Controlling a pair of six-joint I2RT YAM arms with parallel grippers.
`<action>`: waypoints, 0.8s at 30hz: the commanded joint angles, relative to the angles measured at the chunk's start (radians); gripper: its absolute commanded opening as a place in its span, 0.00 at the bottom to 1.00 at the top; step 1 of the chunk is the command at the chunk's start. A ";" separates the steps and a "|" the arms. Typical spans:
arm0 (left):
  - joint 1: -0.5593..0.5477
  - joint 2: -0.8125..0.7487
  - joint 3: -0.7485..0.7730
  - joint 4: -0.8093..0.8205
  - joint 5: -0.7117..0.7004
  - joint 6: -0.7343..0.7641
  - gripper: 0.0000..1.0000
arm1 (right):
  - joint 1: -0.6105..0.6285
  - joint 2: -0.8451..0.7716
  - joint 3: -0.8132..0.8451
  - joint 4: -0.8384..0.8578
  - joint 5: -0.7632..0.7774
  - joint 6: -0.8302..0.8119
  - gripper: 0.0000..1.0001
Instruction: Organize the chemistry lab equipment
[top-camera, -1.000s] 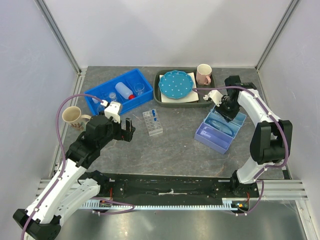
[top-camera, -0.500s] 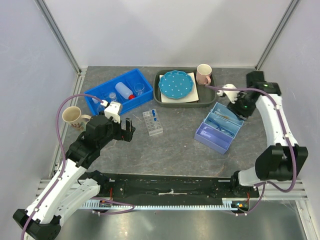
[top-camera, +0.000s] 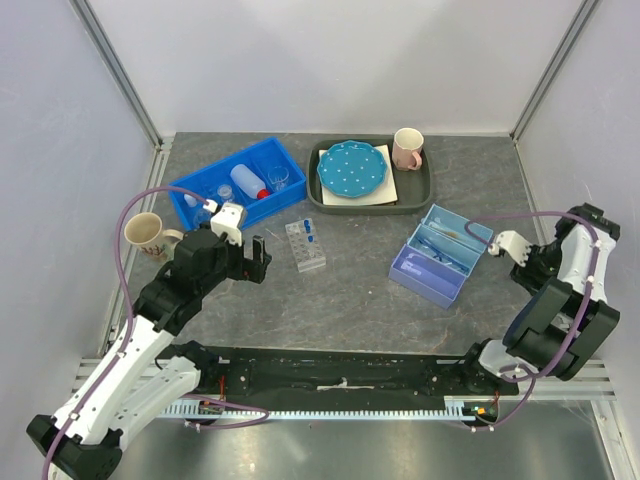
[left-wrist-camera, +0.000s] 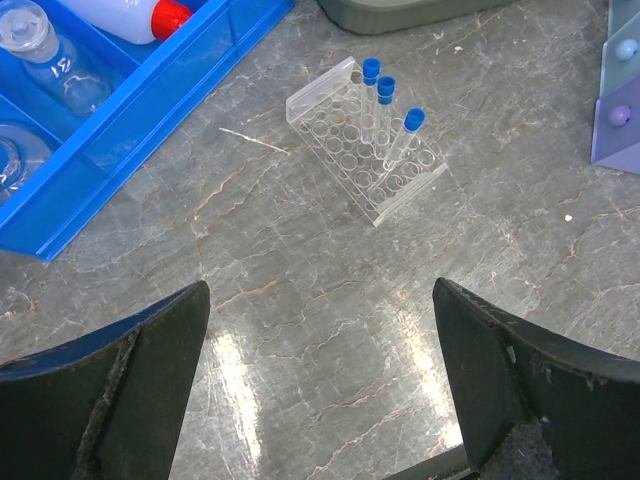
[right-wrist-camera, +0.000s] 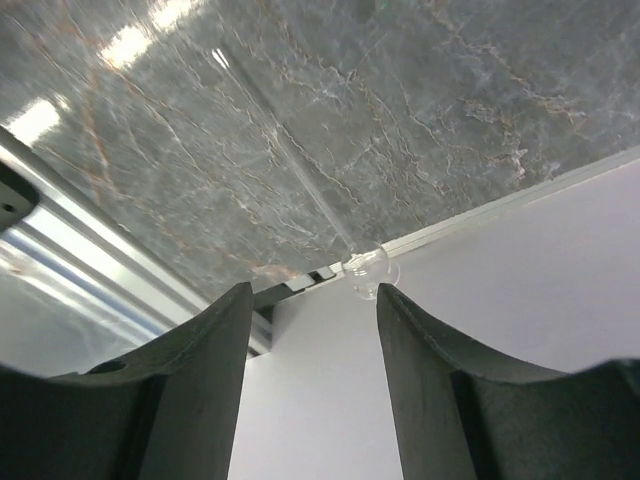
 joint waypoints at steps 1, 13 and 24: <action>0.002 0.013 -0.007 0.036 -0.010 0.042 0.99 | -0.033 -0.002 -0.110 0.131 0.023 -0.360 0.61; 0.002 0.023 -0.011 0.050 0.019 0.048 0.99 | -0.033 0.101 -0.272 0.290 0.038 -0.480 0.59; 0.002 0.039 -0.015 0.056 0.051 0.051 0.98 | -0.033 0.172 -0.285 0.340 0.054 -0.439 0.48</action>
